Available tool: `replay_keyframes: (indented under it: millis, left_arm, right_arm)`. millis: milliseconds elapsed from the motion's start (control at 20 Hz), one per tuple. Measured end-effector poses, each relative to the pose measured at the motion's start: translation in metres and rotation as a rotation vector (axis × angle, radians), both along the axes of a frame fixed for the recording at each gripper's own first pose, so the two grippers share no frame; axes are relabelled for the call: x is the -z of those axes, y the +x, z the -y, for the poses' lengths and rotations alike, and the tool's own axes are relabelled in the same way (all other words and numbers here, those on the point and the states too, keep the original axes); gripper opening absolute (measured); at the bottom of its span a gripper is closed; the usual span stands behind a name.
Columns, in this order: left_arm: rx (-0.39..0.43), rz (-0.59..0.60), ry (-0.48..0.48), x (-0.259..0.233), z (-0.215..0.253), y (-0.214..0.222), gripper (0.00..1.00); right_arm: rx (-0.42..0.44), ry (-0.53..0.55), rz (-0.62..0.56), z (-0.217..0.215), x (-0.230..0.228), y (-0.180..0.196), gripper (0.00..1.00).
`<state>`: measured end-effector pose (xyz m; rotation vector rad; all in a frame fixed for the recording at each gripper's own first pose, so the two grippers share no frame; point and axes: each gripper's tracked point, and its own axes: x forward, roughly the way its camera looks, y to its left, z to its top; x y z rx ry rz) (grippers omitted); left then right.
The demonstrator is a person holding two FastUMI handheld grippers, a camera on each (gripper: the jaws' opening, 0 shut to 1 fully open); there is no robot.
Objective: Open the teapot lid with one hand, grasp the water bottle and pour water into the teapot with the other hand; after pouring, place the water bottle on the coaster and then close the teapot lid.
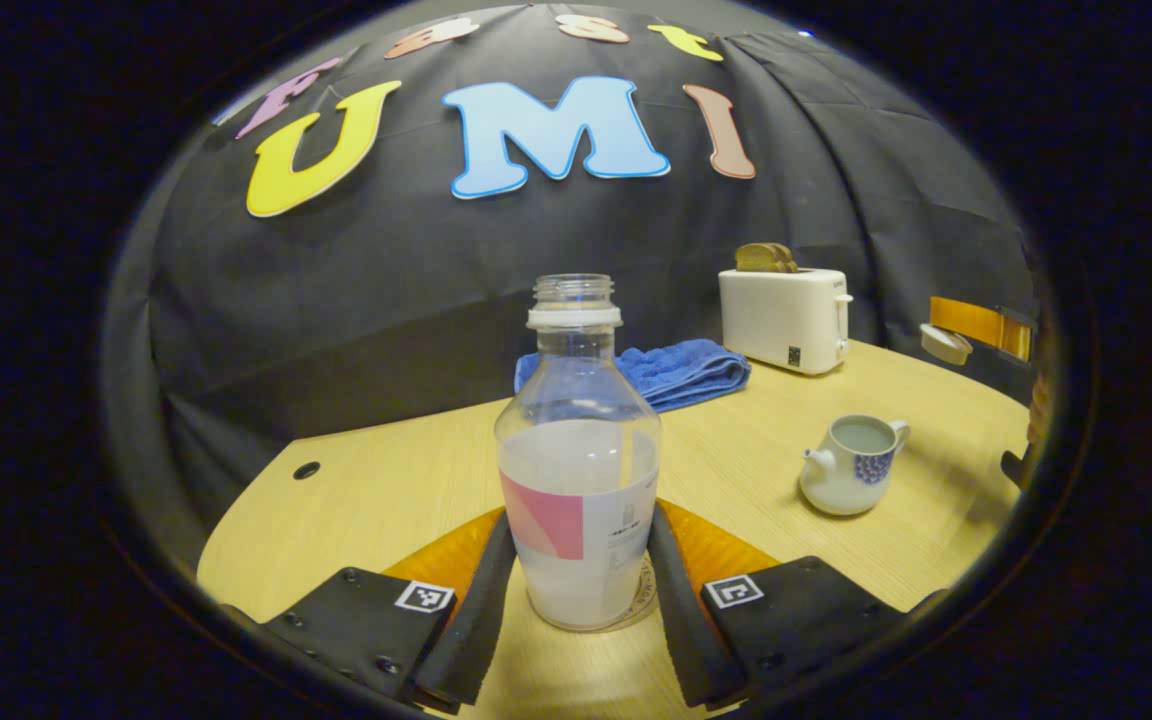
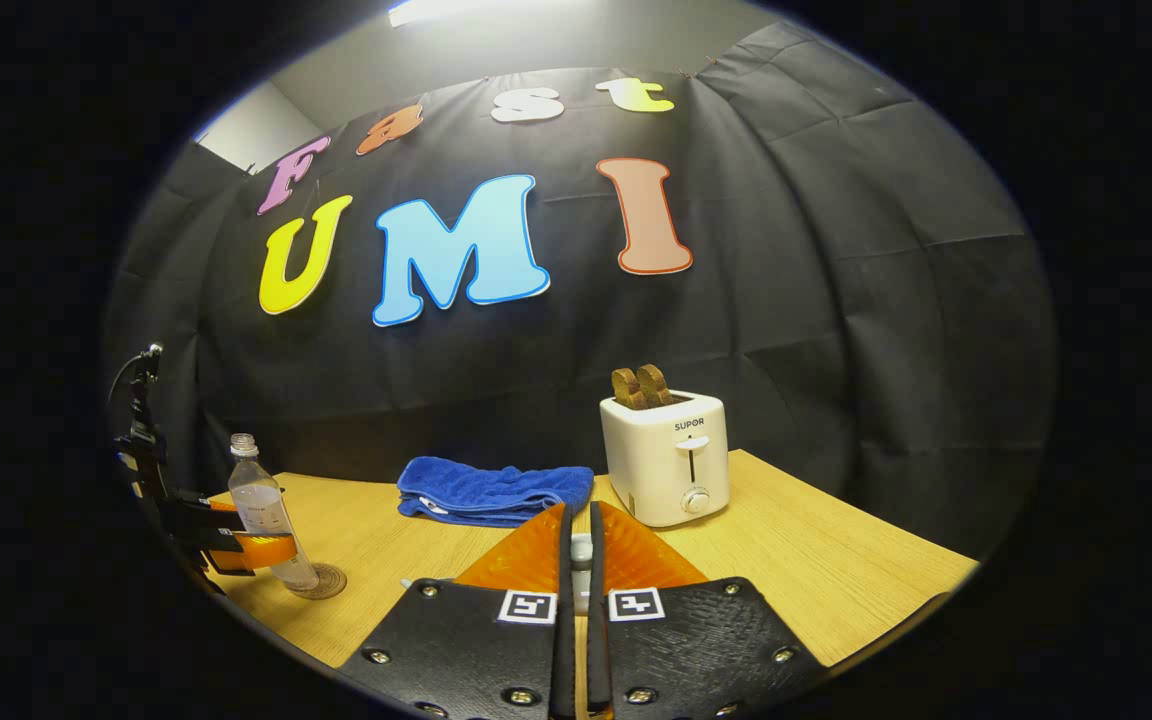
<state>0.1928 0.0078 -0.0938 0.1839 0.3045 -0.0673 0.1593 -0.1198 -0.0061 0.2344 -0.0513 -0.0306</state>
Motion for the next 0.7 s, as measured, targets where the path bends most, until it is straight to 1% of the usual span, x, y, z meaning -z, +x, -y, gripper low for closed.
replay_keyframes:
  millis: [400, 700]
  left_arm:
    - [-0.024, 0.037, -0.057, -0.0001, -0.0063, 0.0071, 0.78]
    - [-0.039, 0.039, -0.069, 0.0043, -0.0076, 0.0085, 0.83]
  right_arm:
    - [0.001, -0.004, 0.0, -0.0006, -0.0001, -0.0003, 0.05]
    - [-0.001, -0.005, -0.003, -0.0014, 0.0007, -0.0002, 0.05]
